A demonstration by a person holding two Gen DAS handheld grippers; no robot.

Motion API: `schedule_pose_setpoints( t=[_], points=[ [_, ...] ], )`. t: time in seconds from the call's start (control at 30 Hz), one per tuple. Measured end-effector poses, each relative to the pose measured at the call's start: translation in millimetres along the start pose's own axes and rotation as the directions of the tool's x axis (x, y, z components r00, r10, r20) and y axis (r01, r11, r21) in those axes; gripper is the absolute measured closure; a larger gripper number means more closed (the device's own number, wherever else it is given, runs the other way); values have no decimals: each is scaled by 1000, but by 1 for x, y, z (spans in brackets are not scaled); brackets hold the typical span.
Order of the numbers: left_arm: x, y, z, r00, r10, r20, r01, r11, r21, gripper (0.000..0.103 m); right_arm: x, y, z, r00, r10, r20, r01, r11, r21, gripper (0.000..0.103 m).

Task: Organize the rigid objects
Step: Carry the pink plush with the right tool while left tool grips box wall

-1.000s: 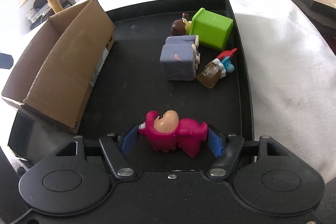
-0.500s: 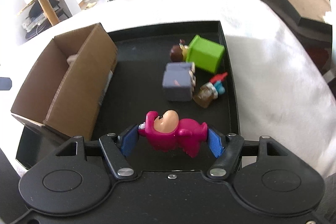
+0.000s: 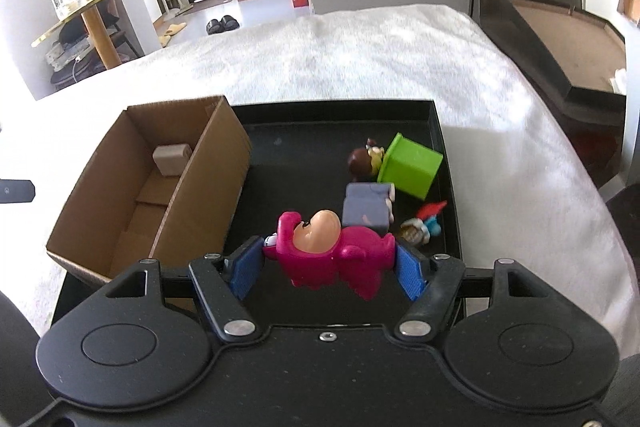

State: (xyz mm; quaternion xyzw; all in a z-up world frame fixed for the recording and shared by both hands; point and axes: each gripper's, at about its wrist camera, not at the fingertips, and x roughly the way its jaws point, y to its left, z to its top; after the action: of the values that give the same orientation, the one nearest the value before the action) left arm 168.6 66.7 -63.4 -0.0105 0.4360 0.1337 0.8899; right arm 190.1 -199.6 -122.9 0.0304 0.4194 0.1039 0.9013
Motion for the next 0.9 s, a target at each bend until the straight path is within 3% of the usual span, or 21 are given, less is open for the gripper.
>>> schedule_pose_setpoints(
  t=[0.33, 0.5, 0.9],
  points=[
    [11, 19, -2, 999, -50, -11, 49, 997, -58, 28, -7, 22, 20, 999, -18, 30, 19, 999, -38, 35],
    [19, 24, -4, 999, -38, -28, 36, 997, -72, 28, -7, 35, 29, 999, -13, 40, 15, 998, -53, 35],
    [30, 35, -7, 990, -139, -22, 136, 986, -100, 33, 0, 73, 44, 1000, 5, 29, -2, 994, -111, 35]
  ],
)
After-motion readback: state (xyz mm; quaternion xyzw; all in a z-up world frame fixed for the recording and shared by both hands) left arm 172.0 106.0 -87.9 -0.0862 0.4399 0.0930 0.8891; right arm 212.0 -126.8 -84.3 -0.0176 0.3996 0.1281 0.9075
